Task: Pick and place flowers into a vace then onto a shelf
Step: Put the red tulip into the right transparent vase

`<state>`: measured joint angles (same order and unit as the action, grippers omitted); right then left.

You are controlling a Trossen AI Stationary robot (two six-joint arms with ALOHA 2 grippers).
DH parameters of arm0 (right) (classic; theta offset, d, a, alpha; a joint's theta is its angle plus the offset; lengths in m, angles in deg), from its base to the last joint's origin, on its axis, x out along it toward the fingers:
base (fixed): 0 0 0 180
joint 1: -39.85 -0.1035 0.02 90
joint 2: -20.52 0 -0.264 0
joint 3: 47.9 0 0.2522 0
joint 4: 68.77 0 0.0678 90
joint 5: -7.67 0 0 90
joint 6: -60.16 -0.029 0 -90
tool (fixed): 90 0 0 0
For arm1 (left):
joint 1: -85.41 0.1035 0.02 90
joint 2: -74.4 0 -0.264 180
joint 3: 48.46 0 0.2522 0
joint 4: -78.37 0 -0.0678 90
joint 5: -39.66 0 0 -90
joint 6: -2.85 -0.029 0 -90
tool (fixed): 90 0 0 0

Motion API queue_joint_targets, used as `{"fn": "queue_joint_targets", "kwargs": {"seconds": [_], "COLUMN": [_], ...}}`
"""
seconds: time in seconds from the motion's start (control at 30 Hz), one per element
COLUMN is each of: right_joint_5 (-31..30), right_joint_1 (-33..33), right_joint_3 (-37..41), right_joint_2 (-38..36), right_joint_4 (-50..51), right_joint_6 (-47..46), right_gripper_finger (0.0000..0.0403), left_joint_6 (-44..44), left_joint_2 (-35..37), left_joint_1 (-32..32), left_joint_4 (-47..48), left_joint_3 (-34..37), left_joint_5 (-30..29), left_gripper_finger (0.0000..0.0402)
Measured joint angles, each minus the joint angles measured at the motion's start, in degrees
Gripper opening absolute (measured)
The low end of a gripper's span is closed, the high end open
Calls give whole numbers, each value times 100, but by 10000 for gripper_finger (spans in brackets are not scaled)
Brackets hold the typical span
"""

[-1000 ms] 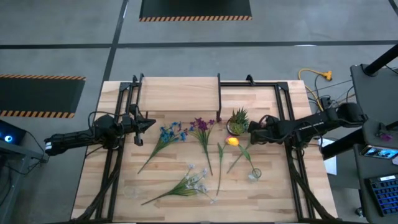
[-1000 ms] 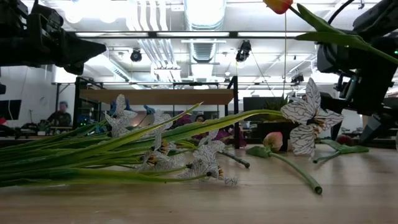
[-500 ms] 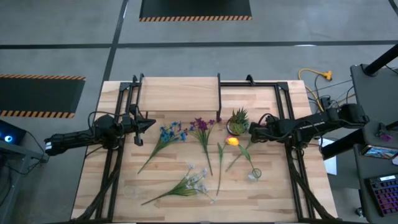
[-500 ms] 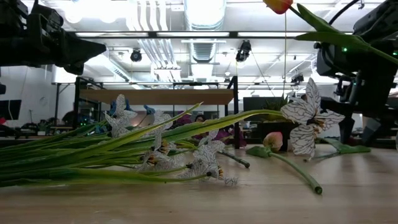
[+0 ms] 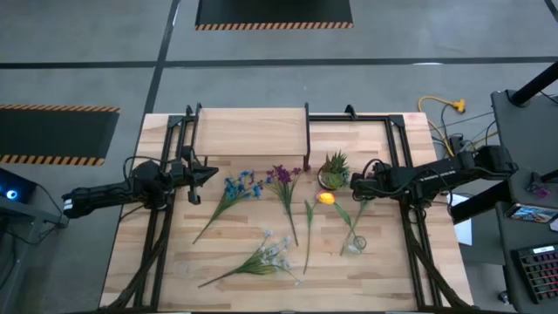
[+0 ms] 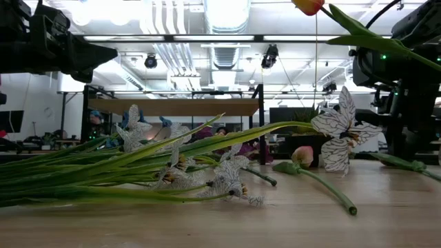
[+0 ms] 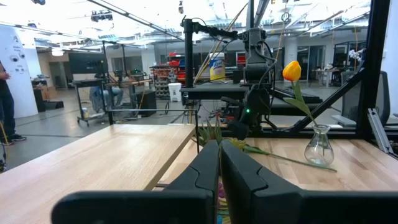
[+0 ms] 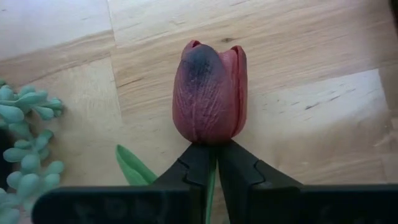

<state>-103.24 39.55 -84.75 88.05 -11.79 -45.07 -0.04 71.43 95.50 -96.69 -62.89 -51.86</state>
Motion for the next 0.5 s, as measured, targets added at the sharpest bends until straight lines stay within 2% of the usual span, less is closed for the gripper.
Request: {"fn": "queue_joint_targets", "kwargs": {"seconds": [0.2, 0.5], "right_joint_5": [-39, -658], "right_joint_1": [-2, -7], "right_joint_3": [13, 13], "right_joint_2": [-234, -1065], "right_joint_4": [-6, 120], "right_joint_6": [3, 269], "right_gripper_finger": [11, 12], "left_joint_6": [0, 0], "left_joint_2": [-1, 0], "left_joint_1": [1, 0], "left_joint_4": [1, 2], "left_joint_3": [0, 0], "left_joint_5": [0, 0], "left_gripper_finger": [0, 0]}}
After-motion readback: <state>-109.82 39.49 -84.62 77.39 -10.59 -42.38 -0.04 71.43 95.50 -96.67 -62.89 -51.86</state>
